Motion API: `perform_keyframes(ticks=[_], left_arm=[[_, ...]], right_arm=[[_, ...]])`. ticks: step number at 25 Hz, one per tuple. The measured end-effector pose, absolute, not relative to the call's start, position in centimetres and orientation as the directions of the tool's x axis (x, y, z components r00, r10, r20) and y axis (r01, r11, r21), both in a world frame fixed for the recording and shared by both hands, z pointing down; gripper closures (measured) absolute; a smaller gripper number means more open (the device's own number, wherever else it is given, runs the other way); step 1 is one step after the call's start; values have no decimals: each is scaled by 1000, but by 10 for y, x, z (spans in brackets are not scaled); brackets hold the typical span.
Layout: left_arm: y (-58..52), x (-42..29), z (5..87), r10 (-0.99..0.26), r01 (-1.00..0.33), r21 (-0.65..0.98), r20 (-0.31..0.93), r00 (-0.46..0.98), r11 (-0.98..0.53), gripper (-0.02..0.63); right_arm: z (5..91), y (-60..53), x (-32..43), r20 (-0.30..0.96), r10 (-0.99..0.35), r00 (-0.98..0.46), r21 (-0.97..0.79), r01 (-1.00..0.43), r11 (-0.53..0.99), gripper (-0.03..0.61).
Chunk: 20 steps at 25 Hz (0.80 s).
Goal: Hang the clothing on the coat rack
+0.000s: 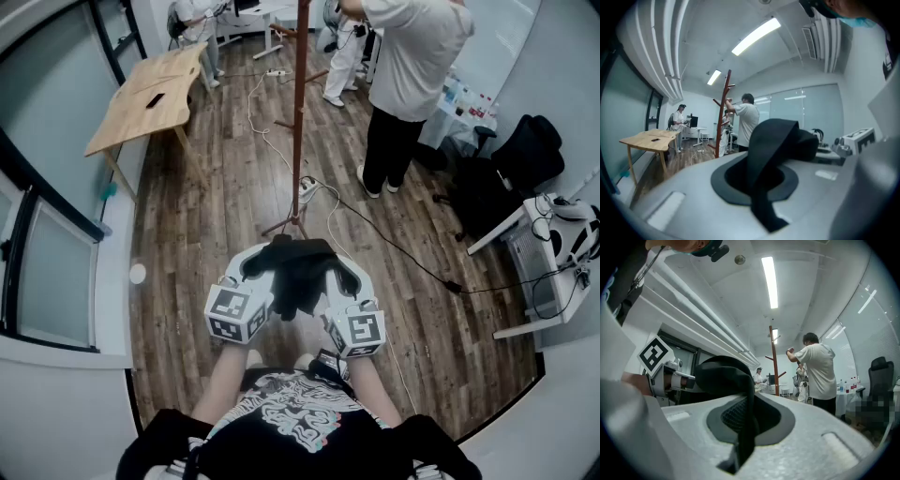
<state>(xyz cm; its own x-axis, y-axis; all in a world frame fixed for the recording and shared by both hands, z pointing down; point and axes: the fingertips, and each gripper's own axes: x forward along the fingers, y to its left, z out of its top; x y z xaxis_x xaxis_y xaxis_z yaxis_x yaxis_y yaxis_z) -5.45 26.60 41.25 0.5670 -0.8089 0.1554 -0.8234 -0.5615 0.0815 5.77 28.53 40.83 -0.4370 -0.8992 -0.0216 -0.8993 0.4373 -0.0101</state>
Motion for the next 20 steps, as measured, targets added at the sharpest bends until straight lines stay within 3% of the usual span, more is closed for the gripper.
perform_keyframes(ticks=[20], left_arm=[[275,-6,419,-802,-817,82,161,576,-570,606]], right_arm=[[422,298,103,-35,-880,-473,-65,-878,475,561]])
